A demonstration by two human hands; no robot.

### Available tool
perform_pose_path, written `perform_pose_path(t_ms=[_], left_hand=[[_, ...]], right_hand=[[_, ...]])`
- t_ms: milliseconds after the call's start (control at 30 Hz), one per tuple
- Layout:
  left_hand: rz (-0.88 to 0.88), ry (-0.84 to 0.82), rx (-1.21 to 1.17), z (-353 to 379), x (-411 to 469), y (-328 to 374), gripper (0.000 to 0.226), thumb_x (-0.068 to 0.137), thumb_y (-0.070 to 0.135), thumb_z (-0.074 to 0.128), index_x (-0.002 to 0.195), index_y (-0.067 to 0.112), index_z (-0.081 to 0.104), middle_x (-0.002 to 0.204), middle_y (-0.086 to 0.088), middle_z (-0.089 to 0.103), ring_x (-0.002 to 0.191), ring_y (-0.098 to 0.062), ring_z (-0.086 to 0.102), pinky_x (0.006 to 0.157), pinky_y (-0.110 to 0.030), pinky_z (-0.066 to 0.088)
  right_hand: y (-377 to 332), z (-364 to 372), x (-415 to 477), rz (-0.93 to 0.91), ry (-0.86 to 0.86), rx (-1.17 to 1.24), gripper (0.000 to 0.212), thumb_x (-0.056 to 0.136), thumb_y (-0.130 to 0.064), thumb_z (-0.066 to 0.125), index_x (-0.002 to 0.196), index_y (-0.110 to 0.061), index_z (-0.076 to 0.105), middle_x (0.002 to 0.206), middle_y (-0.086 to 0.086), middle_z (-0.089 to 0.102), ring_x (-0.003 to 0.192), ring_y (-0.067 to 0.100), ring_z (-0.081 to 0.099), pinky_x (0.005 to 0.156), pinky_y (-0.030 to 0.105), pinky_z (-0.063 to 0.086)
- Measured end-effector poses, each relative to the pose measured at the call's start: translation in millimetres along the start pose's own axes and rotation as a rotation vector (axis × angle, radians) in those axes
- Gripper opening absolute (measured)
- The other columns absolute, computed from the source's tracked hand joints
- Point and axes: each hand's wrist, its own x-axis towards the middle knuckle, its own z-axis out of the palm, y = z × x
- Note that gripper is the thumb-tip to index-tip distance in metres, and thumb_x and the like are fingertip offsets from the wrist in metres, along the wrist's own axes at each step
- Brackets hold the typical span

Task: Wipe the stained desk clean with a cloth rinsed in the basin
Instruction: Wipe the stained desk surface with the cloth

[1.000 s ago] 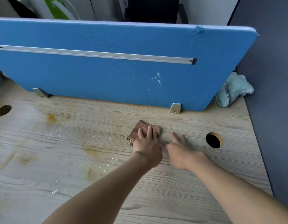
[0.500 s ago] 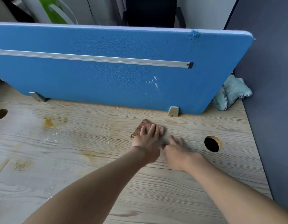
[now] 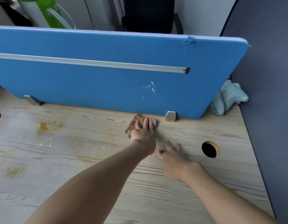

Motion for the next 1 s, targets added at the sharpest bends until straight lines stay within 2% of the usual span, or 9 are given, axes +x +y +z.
perform_pose_path(t_ms=[100, 200, 300, 433, 533, 667, 833, 933, 1000], left_hand=[[0.053, -0.004, 0.035, 9.2, -10.2, 6.9, 0.077, 0.104, 0.030, 0.036, 0.155, 0.007, -0.017, 0.164, -0.011, -0.019, 0.151, -0.041, -0.010, 0.119, -0.049, 0.025], [0.053, -0.011, -0.016, 24.8, -1.7, -10.5, 0.078, 0.101, 0.027, 0.036, 0.156, 0.011, -0.018, 0.164, -0.008, -0.020, 0.150, -0.042, -0.013, 0.119, -0.051, 0.026], [-0.006, -0.024, -0.047, 24.1, 6.3, -29.8, 0.083, 0.101, 0.032, 0.042, 0.156, 0.011, -0.017, 0.164, -0.006, -0.019, 0.151, -0.041, -0.010, 0.118, -0.051, 0.029], [0.013, 0.002, -0.030, 21.3, -7.2, -17.5, 0.081, 0.103, 0.037, 0.040, 0.157, 0.011, -0.014, 0.165, -0.006, -0.016, 0.151, -0.043, -0.005, 0.113, -0.052, 0.035], [0.082, 0.001, -0.028, 23.6, -7.9, -26.9, 0.082, 0.103, 0.033, 0.046, 0.158, 0.015, -0.013, 0.165, -0.003, -0.017, 0.152, -0.038, -0.006, 0.114, -0.049, 0.032], [0.007, 0.009, -0.044, 21.0, 9.0, -44.7, 0.081, 0.101, 0.028, 0.042, 0.157, 0.014, -0.015, 0.165, -0.006, -0.018, 0.151, -0.041, -0.007, 0.113, -0.049, 0.033], [0.052, -0.015, -0.008, 29.2, -10.0, -35.8, 0.084, 0.102, 0.035, 0.044, 0.157, 0.012, -0.016, 0.164, -0.007, -0.019, 0.151, -0.041, -0.007, 0.117, -0.048, 0.029], [0.059, -0.011, -0.020, 32.5, -12.6, -46.9, 0.078, 0.102, 0.027, 0.038, 0.157, 0.015, -0.015, 0.164, -0.005, -0.021, 0.151, -0.039, -0.009, 0.116, -0.050, 0.028], [0.013, -0.013, -0.033, 27.3, -4.6, -54.7, 0.076, 0.101, 0.025, 0.035, 0.157, 0.014, -0.015, 0.165, -0.006, -0.020, 0.151, -0.041, -0.007, 0.116, -0.051, 0.029]], right_hand=[[-1.5, -2.4, 2.8, 0.004, -0.013, -0.018, 0.066, 0.090, 0.000, 0.036, 0.153, -0.021, 0.032, 0.162, 0.008, -0.005, 0.144, 0.052, 0.002, 0.117, 0.061, 0.022], [-8.7, -14.1, 0.3, 0.000, 0.011, -0.079, 0.056, 0.092, -0.004, 0.039, 0.146, -0.018, 0.043, 0.158, 0.010, 0.005, 0.144, 0.047, 0.009, 0.112, 0.066, 0.026], [-24.5, -9.3, 3.1, -0.066, 0.032, -0.103, 0.063, 0.092, -0.008, 0.040, 0.153, -0.025, 0.033, 0.162, 0.005, 0.000, 0.146, 0.044, 0.007, 0.114, 0.064, 0.024], [-40.7, 10.9, 13.4, -0.057, -0.012, -0.201, 0.071, 0.095, -0.020, 0.035, 0.160, -0.024, 0.007, 0.164, 0.015, -0.009, 0.143, 0.058, -0.005, 0.110, 0.072, 0.022], [-43.0, 2.9, 7.3, -0.035, -0.042, -0.182, 0.070, 0.098, -0.022, 0.039, 0.160, -0.026, 0.006, 0.164, 0.011, -0.016, 0.144, 0.056, -0.007, 0.112, 0.071, 0.021], [-44.3, -5.9, -1.8, -0.033, -0.081, -0.125, 0.075, 0.097, -0.019, 0.042, 0.159, -0.028, 0.001, 0.164, 0.009, -0.022, 0.146, 0.052, -0.015, 0.112, 0.071, 0.021], [-47.1, -6.7, 1.0, -0.030, -0.081, -0.119, 0.073, 0.099, -0.021, 0.042, 0.159, -0.029, 0.002, 0.164, 0.007, -0.022, 0.146, 0.054, -0.014, 0.112, 0.071, 0.023], [-48.1, -11.9, -1.3, -0.034, -0.096, -0.103, 0.071, 0.097, -0.013, 0.043, 0.159, -0.026, 0.010, 0.163, 0.007, -0.022, 0.145, 0.056, -0.013, 0.113, 0.070, 0.024], [-47.8, -14.1, -3.6, -0.040, -0.107, -0.105, 0.074, 0.096, -0.009, 0.039, 0.160, -0.027, 0.006, 0.163, 0.008, -0.024, 0.145, 0.056, -0.015, 0.113, 0.071, 0.022]])
